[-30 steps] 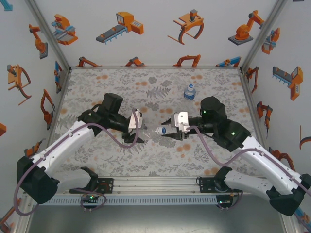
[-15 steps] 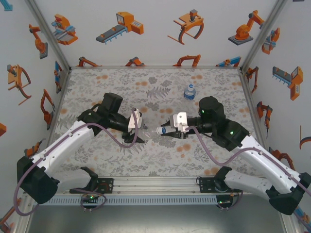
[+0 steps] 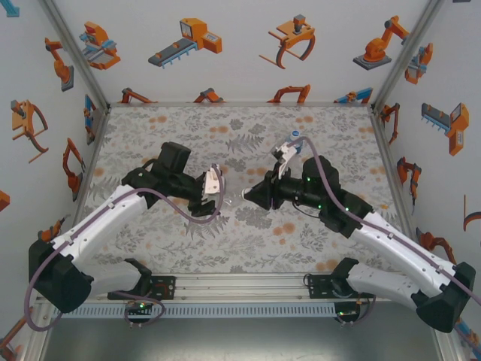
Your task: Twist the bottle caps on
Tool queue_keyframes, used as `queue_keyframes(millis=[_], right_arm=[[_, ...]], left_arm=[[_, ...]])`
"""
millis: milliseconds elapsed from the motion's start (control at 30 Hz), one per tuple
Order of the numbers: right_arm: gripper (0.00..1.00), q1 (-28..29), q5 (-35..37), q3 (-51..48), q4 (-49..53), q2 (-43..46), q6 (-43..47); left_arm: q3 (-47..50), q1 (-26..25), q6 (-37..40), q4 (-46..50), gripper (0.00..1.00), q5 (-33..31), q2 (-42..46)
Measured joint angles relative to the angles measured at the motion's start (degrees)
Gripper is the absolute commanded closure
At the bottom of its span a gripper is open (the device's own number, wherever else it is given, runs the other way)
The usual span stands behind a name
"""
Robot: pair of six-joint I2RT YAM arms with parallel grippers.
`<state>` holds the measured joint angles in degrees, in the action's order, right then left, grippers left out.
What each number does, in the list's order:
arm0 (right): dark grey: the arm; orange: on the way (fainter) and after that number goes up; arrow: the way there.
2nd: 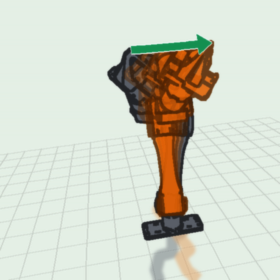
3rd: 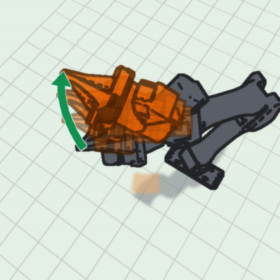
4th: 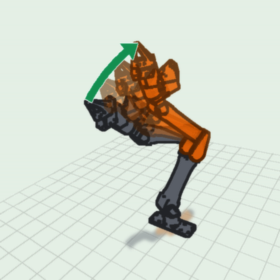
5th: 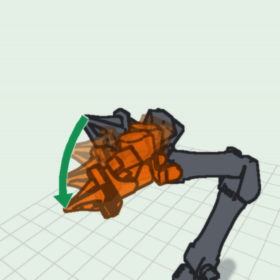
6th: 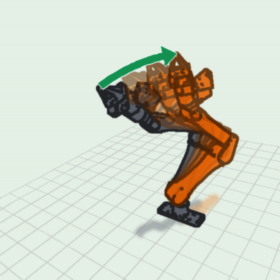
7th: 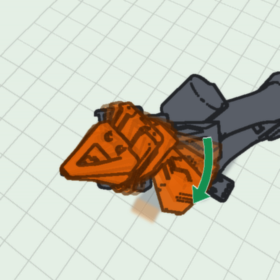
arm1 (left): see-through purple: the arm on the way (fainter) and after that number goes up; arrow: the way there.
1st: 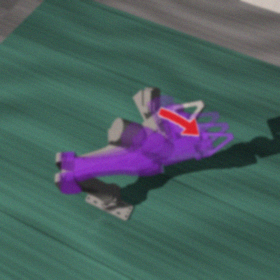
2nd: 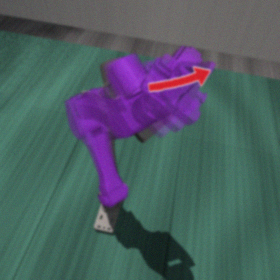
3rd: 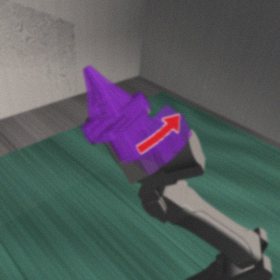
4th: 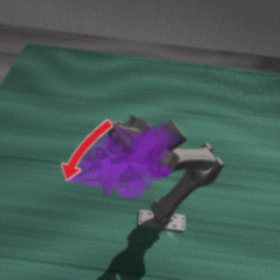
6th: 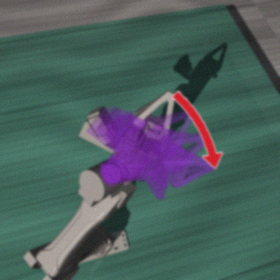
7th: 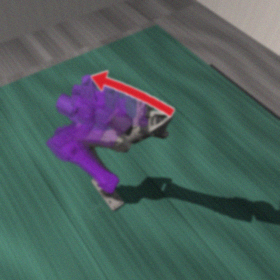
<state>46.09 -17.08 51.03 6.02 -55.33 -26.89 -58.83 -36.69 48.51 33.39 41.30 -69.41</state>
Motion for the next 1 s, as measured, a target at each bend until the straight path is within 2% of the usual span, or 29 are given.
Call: queue_keyframes(millis=[100, 233, 433, 567, 667, 733, 767, 900, 1000], right_arm=[[1.00, -0.1, 5.7, -0.1, 0.0, -1.0, -17.8], [1.00, -0.3, 9.5, -0.1, 0.5, -2.9, -34.2], [1.00, -1.2, 10.4, 0.0, 1.0, -3.9, -43.9], [1.00, -1.6, 10.3, 1.9, 2.9, -5.2, -44.2], [0.67, -2.0, 9.6, 2.6, 3.3, -5.5, -42.2], [0.52, -2.5, 8.5, 2.8, 2.9, -5.5, -39.5], [0.48, -2.7, 7.8, 2.9, 2.0, -5.5, -37.2], [0.40, -3.2, 4.0, 3.8, -0.7, -5.5, -25.2], [0.38, -3.3, 0.9, 4.8, -1.1, -4.4, -14.0]], left_arm=[[0.0, 0.0, -1.6, -1.4, 1.00, -2.1, 0.0], [0.1, 0.3, -3.3, -2.0, 1.00, -4.6, 0.0], [0.1, 0.3, -4.6, -2.6, 1.00, -6.0, 0.0], [0.1, 0.3, -5.1, -3.1, 1.00, -6.3, -0.2], [0.1, 0.3, -5.2, -3.6, 1.00, -6.4, -0.3], [0.1, 0.3, -5.2, -4.1, 1.00, -6.3, -0.3], [0.1, 0.3, -5.1, -4.3, 1.00, -5.6, -0.3], [0.1, -0.8, -4.3, -4.3, 1.00, -2.4, -0.3], [0.1, -0.8, -3.8, -4.3, 1.00, -0.9, -0.3]])
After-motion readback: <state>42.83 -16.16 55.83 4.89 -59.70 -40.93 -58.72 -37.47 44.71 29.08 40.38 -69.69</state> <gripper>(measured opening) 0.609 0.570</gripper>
